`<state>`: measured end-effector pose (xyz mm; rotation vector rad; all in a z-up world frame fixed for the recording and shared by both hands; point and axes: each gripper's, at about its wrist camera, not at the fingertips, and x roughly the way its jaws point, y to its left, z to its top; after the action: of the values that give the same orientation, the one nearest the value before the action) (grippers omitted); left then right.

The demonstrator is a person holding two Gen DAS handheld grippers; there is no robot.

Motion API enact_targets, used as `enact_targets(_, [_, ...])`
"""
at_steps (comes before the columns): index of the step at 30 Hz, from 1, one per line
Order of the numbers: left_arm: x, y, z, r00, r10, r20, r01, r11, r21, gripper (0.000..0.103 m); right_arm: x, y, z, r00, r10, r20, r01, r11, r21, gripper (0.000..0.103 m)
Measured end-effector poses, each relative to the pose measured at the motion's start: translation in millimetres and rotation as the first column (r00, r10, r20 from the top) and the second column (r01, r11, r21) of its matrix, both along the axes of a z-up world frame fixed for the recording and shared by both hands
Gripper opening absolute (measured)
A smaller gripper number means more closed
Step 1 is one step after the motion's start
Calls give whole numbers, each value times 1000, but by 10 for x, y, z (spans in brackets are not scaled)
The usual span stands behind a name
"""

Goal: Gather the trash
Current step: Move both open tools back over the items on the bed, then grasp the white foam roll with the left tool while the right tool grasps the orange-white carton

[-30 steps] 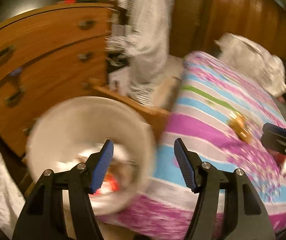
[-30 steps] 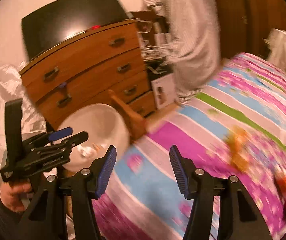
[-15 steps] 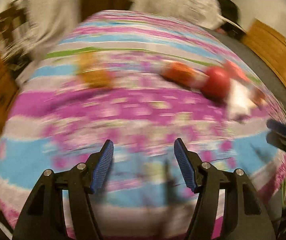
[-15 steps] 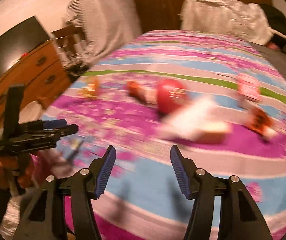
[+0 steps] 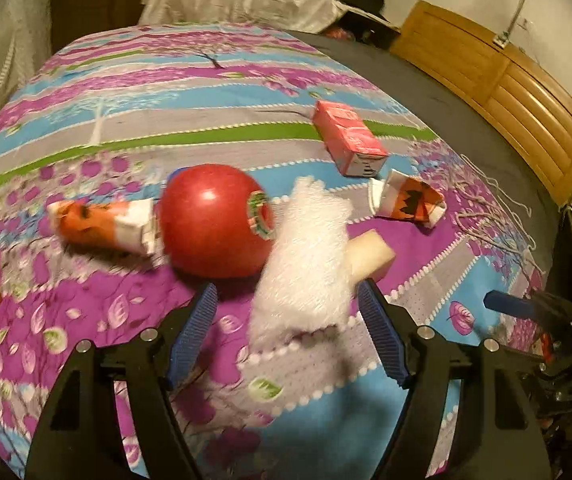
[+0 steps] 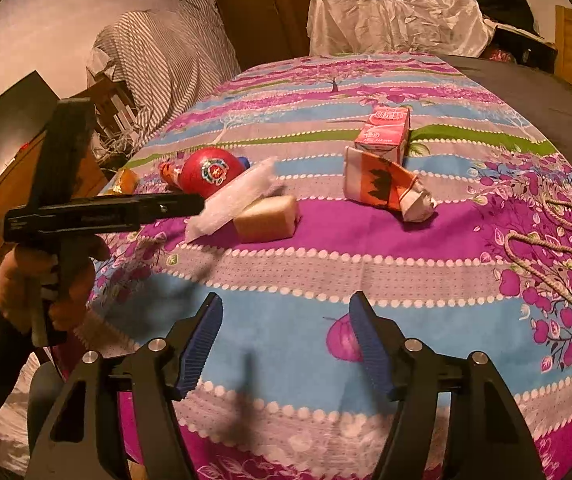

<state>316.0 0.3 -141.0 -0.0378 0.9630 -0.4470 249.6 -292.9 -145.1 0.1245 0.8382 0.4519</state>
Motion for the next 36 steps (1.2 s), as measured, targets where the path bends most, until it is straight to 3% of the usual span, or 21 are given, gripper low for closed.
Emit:
enact_targets(7, [81,-147,-109,999,-34,-39,33,999,-11,70,142,72,73,1000,24,7,-24,1000,-9,68])
enact_targets(9, [95,-169,-145,999,-26,-46,25,999,-21,64,168,61,88,1000,29,13,-28,999,-23,68])
enact_targets(10, [104,-165,-161,998,-20,-54,18,999,-30,55,172,55,93,999,30,15,-29,999,-26,68])
enact_targets(14, [69,-124,-180,999,3,-48,-5,999,-50,52,228,11,151,999,43,31,-41,997,-63,68])
enact_targets(25, [-522,311,-163,998,-55,-36,56,998,30,53,707,9,339,987,126,97,-96,960,-264,68])
enact_targets(33, [-636,538,-66,1000,-23,-16,25,997,72,56,1265,179,122,977,214,4,-196,903,-384,68])
enact_targets(36, [-625,569,7,1000,-12,11,12,998,61,66,1434,229,30,971,237,-39,-233,887,-398,68])
